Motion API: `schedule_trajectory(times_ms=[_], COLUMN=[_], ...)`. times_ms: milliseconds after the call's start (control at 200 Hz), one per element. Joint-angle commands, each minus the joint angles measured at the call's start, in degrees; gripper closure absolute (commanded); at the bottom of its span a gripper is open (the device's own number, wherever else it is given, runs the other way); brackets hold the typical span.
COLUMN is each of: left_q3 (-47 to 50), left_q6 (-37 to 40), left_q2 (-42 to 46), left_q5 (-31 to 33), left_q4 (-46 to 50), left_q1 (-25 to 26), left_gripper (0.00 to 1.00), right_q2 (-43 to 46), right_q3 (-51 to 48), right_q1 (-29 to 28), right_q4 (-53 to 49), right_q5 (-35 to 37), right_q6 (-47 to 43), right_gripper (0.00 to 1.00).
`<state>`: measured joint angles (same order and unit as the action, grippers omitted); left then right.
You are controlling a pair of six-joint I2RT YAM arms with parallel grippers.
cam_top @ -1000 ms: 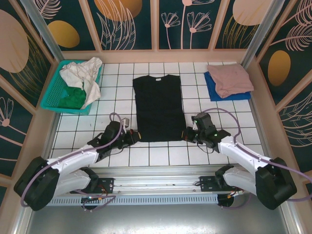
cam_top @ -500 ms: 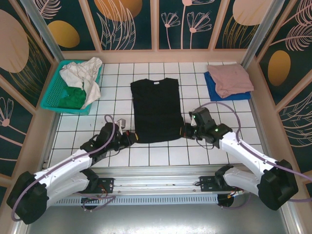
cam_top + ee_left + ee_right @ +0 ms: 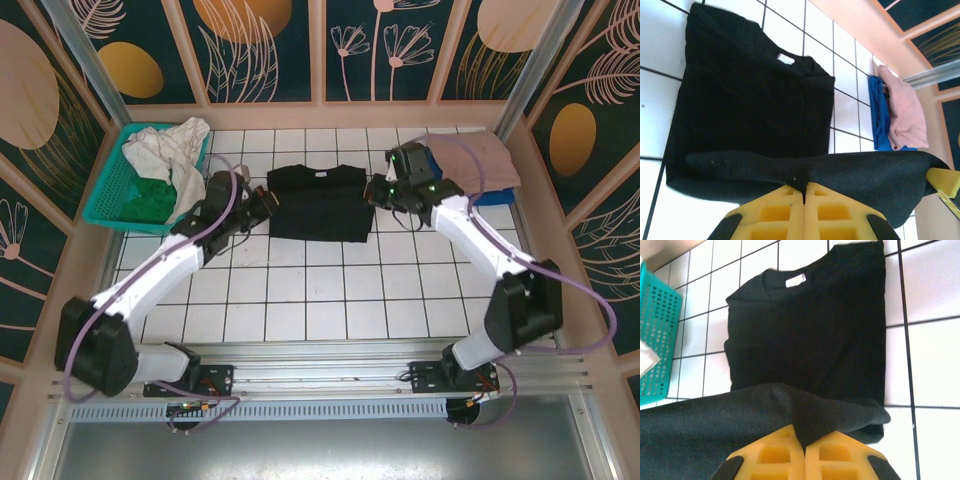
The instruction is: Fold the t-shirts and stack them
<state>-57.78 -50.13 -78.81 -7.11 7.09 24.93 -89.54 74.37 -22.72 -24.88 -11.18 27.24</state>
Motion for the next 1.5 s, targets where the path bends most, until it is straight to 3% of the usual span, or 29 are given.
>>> schedule_trajectory(times_ms=[0,490,520,551,591,671,791,891,981,1061,1161,1331,1496], left_q3=[-4.9,-29.0,-30.9,-32.7,-35.1,-39.4,-42.3,-42.3,-44.8,-48.2,-51.3,-57.4,-59.5], left_q6=[3.0,6.8,7.2,8.0,8.8,9.5,12.5,16.7,20.4,21.7,21.2,23.0,23.0], left_q2=[-5.2,-34.5,-36.3,-38.0,-39.9,-43.3,-44.4,-44.5,-47.0,-50.9,-55.3,-62.3,-65.6], left_q5=[-1.4,-8.5,-8.5,-8.2,-6.6,-5.9,-4.2,-7.1,-7.8,-10.7,-13.1,-7.8,-4.6], left_q4=[-0.1,4.7,5.4,5.9,7.3,9.0,9.7,7.9,9.0,9.8,9.5,12.6,13.7], left_q1=[-2.2,-10.7,-11.0,-11.3,-11.8,-13.2,-13.7,-12.9,-10.8,-9.1,-8.8,-9.3,-10.2], left_gripper=[1.00,1.00,0.86,0.69,0.55,0.49,0.47,0.44,0.43,0.46,0.48,0.50,0.49], right_q2=[-6.3,-33.9,-36.0,-38.1,-41.1,-47.9,-52.6,-47.1,-40.7,-39.6,-44.2,-53.3,-51.4], right_q3=[5.9,32.5,34.6,37.3,40.8,51.1,63.6,56.0,41.3,35.1,38.1,47.0,40.0], right_q1=[2.0,7.5,7.9,8.3,8.8,10.1,10.5,8.9,6.3,4.4,3.8,4.1,4.0], right_q4=[1.6,-3.1,-3.5,-4.1,-4.7,-9.0,-17.4,-13.6,-1.7,4.8,4.4,-1.4,-0.5], right_q5=[-3.1,-8.6,-9.1,-9.8,-11.1,-12.5,-7.6,-2.8,-5.4,-7.2,-8.4,-5.4,-2.9], right_q6=[-2.8,-4.5,-4.5,-4.6,-4.9,-5.5,-8.7,-10.2,-10.1,-9.6,-8.8,-8.6,-8.5], right_gripper=[1.00,1.00,0.99,0.92,0.81,0.60,0.56,0.55,0.55,0.57,0.60,0.67,0.68])
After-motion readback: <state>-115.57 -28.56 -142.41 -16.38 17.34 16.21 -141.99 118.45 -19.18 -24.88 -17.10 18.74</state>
